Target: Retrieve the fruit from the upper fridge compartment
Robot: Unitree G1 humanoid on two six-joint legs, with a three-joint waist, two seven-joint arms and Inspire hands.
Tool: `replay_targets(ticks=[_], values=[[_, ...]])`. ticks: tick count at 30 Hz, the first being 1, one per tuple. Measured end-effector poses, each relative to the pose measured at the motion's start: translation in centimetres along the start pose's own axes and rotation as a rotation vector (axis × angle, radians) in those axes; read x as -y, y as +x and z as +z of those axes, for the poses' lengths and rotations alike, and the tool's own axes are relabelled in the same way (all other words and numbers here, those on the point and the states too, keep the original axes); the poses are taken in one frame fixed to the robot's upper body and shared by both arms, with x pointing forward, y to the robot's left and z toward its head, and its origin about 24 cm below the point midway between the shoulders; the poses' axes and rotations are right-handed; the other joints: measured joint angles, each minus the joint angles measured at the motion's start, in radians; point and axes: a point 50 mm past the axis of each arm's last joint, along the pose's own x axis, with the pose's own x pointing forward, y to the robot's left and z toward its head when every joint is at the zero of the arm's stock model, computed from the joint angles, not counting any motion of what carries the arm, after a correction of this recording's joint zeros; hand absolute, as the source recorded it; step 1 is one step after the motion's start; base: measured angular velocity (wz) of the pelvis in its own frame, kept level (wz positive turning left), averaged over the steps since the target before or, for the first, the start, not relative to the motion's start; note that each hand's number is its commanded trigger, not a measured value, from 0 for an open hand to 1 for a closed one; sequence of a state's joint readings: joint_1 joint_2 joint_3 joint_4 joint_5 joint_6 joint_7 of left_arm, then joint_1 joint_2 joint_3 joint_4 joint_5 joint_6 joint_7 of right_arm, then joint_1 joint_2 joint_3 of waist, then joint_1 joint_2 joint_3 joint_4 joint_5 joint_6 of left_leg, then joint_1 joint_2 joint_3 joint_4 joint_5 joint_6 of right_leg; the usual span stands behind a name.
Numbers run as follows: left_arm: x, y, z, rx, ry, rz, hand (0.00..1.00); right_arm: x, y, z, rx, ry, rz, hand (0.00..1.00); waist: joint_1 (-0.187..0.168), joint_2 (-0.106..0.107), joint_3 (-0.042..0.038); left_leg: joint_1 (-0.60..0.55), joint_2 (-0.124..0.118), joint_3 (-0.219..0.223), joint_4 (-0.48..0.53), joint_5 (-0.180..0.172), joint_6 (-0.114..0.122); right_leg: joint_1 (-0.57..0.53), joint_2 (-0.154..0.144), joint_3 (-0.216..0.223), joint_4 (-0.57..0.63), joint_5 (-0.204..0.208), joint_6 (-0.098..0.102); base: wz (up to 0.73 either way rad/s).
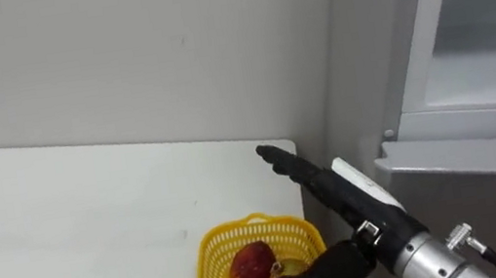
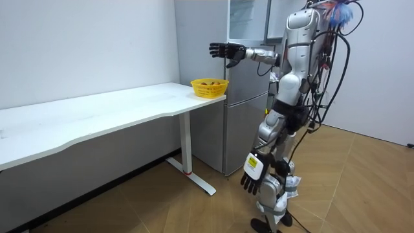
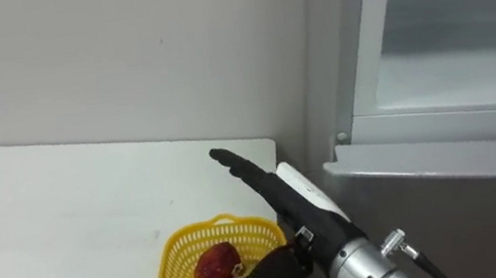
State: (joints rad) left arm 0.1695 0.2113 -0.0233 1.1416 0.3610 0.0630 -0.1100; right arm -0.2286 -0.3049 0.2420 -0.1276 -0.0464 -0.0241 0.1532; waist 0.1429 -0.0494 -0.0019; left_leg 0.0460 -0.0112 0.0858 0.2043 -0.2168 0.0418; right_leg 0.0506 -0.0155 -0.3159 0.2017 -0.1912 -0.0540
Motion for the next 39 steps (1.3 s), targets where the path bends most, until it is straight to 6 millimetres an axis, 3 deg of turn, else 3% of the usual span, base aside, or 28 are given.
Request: replay_targets(ticks=[7, 12, 18, 23, 29, 34, 39], values=[[0.6, 0.1, 0.3, 0.004, -0.009, 0.019, 0.00, -0.2, -2.5, 0.3, 0.031, 0.069, -0.051, 0.00, -0.037, 0.052, -0.0024, 0.004, 0.002, 0.027, -0.008, -0.004, 0.006, -0.010, 0.000, 0.022, 0.008, 0.003, 0.004, -0.09], [1.1, 0.1, 0.4, 0.007, 0.003, 0.013, 0.00, -1.1, -3.6, 0.6, 0.034, 0.122, -0.071, 0.00, -0.066, 0.071, -0.0071, 0.000, 0.006, 0.066, -0.009, -0.004, 0.006, -0.039, 0.004, 0.056, 0.022, 0.003, 0.003, -0.21], [1.8, 0.1, -0.1, 0.004, 0.006, 0.019, 0.00, -2.0, -5.2, 0.0, 0.008, 0.183, -0.118, 0.00, -0.116, 0.066, -0.0088, 0.001, 0.014, 0.107, -0.010, -0.006, 0.006, -0.056, 0.012, 0.094, 0.023, 0.007, -0.001, -0.19], [1.9, 0.0, -0.3, 0.014, -0.011, 0.015, 0.00, -1.2, -6.8, -0.3, -0.018, 0.187, -0.213, 0.00, -0.148, 0.067, -0.0083, -0.001, 0.018, 0.132, -0.015, -0.007, 0.005, -0.069, 0.019, 0.123, 0.025, 0.012, -0.002, -0.18], [2.5, -0.1, -1.3, -0.005, -0.038, 0.014, 0.00, -0.9, -9.9, -3.1, -0.160, 0.334, -0.346, 0.00, -0.196, 0.073, -0.0054, -0.001, 0.022, 0.174, -0.024, -0.008, 0.005, -0.104, 0.026, 0.161, 0.041, 0.014, -0.003, -0.21], [2.7, -0.2, -1.4, -0.006, -0.041, 0.016, 0.00, -1.8, -14.0, -7.8, -0.413, 0.499, -0.500, 0.00, -0.221, 0.072, -0.0063, -0.003, 0.030, 0.213, -0.024, -0.015, 0.001, -0.132, 0.036, 0.195, 0.057, 0.015, -0.007, -0.23], [3.0, -0.2, -1.4, -0.005, -0.041, 0.017, 0.00, -2.6, -15.8, -9.7, -0.491, 0.737, -0.663, 0.00, -0.245, 0.069, -0.0047, 0.002, 0.036, 0.237, -0.024, -0.019, -0.006, -0.137, 0.049, 0.226, 0.056, 0.018, -0.011, -0.18]])
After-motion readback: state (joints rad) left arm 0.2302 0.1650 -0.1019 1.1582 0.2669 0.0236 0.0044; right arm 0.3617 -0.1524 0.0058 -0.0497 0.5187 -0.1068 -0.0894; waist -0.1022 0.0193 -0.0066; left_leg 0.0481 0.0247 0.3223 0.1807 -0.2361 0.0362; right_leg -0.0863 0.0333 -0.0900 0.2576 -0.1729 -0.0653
